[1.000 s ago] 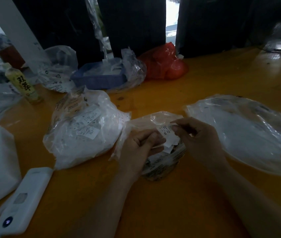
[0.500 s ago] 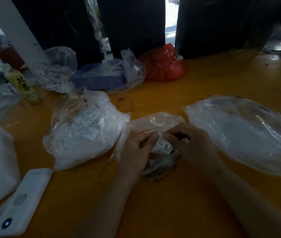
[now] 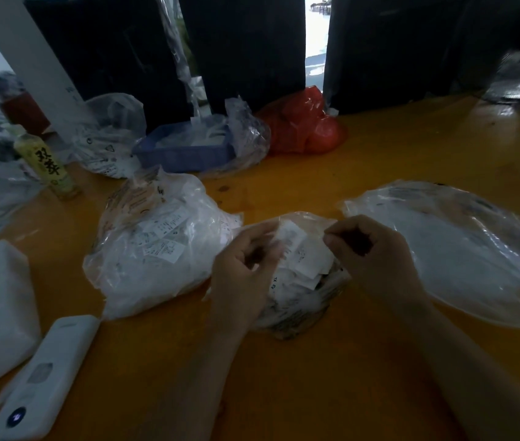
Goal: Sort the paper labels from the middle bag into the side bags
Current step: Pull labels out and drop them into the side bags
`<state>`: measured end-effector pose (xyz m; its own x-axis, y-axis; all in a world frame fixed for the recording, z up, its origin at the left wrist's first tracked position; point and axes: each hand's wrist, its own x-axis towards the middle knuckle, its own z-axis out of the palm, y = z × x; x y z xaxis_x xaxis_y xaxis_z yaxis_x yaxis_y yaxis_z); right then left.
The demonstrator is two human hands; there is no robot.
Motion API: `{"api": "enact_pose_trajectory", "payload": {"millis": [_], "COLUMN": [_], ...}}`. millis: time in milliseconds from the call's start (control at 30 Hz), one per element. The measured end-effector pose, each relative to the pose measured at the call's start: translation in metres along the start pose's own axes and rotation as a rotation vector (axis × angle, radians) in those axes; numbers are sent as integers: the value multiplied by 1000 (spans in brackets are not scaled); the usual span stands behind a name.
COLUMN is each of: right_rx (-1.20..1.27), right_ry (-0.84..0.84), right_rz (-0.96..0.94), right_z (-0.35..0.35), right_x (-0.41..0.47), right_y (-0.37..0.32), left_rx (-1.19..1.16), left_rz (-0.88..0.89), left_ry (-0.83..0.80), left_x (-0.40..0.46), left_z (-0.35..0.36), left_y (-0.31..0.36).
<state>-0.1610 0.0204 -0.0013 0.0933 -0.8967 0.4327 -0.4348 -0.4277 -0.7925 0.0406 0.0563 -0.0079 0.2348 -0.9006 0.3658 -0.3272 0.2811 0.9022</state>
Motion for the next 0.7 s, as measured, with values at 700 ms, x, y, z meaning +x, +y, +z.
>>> {"api": "enact_pose_trajectory", "payload": {"millis": [700], "right_rx": [-941], "right_ry": [-154], "right_rz": [511], "right_z": [-47], "right_x": [16], "right_y": [38], "left_rx": [999], "left_rz": [-6], "left_ry": [136], "left_x": [63], "left_z": [-83], "left_y": [-21]}}
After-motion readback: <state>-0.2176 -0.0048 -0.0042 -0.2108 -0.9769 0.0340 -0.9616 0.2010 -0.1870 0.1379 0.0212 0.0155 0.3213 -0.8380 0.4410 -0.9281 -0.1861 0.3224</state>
